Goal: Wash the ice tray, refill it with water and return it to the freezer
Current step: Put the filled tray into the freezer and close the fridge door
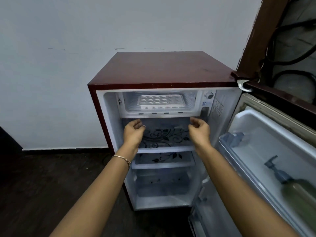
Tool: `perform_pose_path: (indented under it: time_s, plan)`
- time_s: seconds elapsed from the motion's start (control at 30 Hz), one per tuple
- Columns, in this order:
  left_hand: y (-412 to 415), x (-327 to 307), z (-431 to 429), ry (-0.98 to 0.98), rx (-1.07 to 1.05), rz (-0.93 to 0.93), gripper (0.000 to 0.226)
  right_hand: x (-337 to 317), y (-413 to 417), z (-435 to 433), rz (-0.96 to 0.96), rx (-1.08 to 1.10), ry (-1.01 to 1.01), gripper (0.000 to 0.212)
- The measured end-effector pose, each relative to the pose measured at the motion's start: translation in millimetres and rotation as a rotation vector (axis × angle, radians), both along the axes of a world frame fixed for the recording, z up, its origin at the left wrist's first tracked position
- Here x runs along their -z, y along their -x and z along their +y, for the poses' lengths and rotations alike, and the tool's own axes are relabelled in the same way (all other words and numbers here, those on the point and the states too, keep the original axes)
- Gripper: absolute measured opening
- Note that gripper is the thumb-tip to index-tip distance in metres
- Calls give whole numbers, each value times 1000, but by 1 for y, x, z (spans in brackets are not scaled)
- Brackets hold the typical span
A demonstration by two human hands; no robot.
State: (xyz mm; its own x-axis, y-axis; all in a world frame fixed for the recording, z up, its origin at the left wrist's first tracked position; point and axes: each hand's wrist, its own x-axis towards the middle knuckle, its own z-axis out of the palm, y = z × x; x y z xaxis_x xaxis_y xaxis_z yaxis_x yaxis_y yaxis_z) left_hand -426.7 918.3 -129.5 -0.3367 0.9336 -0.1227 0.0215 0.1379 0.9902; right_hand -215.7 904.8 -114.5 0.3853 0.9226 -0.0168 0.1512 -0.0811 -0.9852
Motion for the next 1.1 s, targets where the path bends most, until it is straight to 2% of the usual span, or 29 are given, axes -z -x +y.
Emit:
perform_pose_path:
  time_s: [0.13,0.33,0.67,0.77,0.93,1.1]
  plan:
    - [-9,-14,-58,-36,43,-23,38,-20,-4,-57,97,-29,-73,28]
    - [-18,-41,-122,-144,136,-12,29,-57,-20,-126,96,-23,-167,23]
    - [-36,-69,-215,-275,401,67,26,-84,-60,-257,-17,263,-279,21]
    - [-45,-75,-242,-293,454,84,24,-91,-80,-300,-188,363,-323,22]
    - [-72,-89,-286,-325,576,93,27,-108,-123,-374,-716,572,-369,26]
    - [-102,-99,-322,-366,663,134,27,-109,-170,-417,-1107,639,-216,40]
